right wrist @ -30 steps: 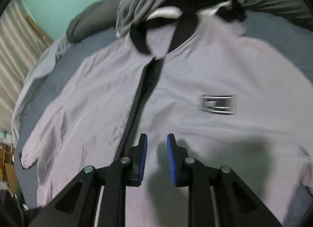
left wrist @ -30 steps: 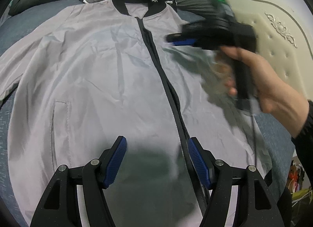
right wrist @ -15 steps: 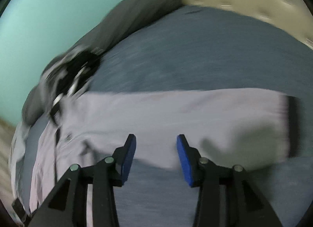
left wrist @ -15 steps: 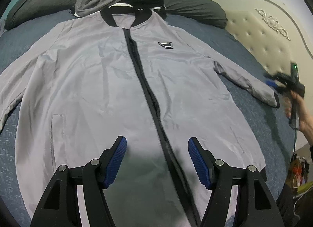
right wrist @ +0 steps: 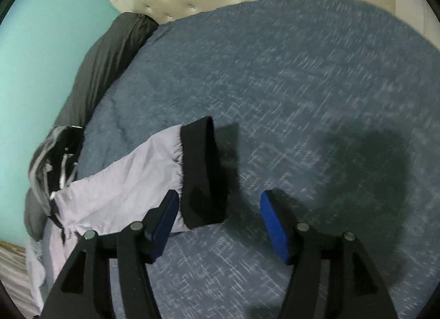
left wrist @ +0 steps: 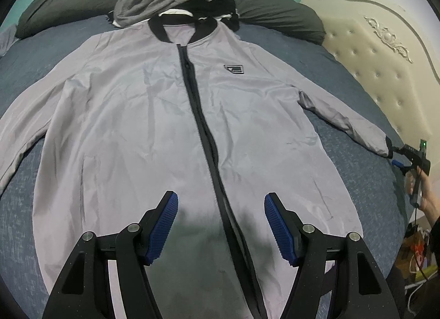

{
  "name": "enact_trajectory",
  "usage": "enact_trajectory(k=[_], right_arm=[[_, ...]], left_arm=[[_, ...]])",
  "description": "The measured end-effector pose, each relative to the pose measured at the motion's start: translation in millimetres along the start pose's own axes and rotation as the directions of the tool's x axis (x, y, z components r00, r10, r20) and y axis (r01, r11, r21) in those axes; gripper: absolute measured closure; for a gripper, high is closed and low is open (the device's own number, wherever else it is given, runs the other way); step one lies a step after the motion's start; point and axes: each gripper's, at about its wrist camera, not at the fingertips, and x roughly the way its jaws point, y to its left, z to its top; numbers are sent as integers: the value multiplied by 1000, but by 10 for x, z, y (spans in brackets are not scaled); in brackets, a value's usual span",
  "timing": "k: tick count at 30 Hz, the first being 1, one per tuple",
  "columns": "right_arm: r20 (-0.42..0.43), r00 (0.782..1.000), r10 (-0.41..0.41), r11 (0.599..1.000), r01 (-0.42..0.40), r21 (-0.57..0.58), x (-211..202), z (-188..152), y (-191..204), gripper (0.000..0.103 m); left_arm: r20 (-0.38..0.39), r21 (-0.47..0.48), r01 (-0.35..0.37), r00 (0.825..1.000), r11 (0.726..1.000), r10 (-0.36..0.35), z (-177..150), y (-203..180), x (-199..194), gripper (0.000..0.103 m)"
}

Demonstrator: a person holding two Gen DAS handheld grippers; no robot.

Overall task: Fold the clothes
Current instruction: 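Move the right tool to the black sleeve cuff and grasp it, then lift the sleeve by its cuff with the right tool and fold it across the jacket front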

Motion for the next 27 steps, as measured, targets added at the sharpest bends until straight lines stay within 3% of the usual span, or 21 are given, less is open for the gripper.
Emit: enact_trajectory(k=[4,8,12,14,22,27], right_arm=[[-14,998,60,998,-60,5,153,-35,72,41],[-13,998,57,998,-57,-30,272,-72,209,44],[24,998,55,998,-54,-21,301,-32,270,86],[44,997,68,997,-66,-46,248,12,331,93],[164,976,141,980,-115,-162,-211,332,774,95],[217,964,156,958,-95,-270,-555,633,1236,95]], left_arm=[[-5,-30,-22,1000,999,22,-62,96,-32,34],[-8,-54,-42,999,998,42,-110,201,-56,34],[-10,-74,-57,998,996,56,-145,294,-83,34],[-8,-79,-59,998,995,59,-152,320,-92,34],[4,-100,-57,998,993,58,-177,386,-159,34],[11,-113,-55,998,992,57,-193,425,-203,34]])
